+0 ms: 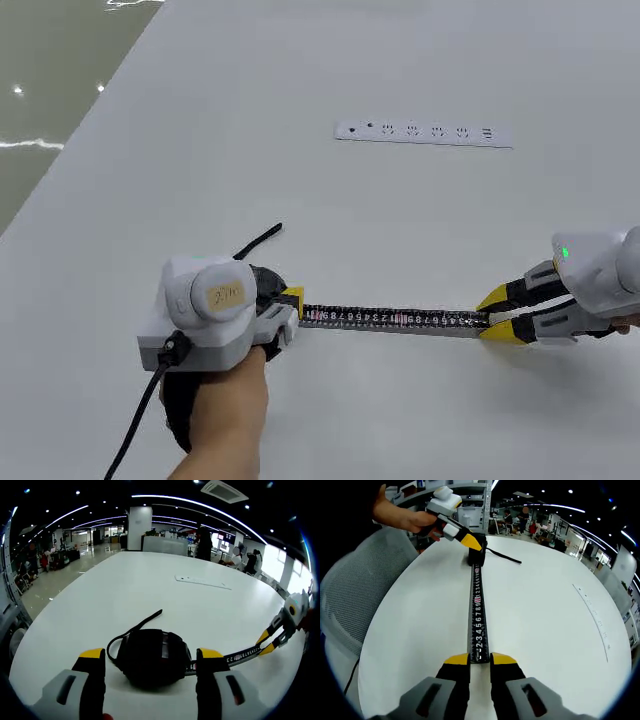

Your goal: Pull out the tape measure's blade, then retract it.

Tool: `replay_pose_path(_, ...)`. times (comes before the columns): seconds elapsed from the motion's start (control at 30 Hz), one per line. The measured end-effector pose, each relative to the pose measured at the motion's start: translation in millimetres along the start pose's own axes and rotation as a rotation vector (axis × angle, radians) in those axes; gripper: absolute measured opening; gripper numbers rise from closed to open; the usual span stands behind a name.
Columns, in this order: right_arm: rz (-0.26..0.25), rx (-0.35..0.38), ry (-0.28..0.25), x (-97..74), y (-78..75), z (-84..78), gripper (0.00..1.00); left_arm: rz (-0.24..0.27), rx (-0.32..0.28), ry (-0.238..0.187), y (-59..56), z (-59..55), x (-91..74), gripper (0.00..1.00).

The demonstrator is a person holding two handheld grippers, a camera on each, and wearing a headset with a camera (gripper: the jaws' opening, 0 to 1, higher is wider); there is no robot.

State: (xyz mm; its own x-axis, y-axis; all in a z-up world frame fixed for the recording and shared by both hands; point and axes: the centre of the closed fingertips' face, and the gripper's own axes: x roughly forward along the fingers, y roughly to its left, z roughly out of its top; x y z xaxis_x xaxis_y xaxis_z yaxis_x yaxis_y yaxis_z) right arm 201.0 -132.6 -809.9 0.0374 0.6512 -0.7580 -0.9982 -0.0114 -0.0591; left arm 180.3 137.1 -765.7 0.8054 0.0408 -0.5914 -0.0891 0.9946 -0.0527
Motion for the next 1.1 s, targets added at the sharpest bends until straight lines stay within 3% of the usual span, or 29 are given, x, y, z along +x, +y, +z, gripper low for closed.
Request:
replay_pose_path(0.33,-0.006,-0.009,-0.004,0.5,0.1,0.5,0.15,0.012,-0.009,0.018,-0.9,-6.2,1.4,0.69)
replay_pose_path(1.1,-0.01,-0.02,0.004,-0.5,2.1,0.5,0.14,0.033,-0.042,0.011,1.7,-4.6,2.4,0.64)
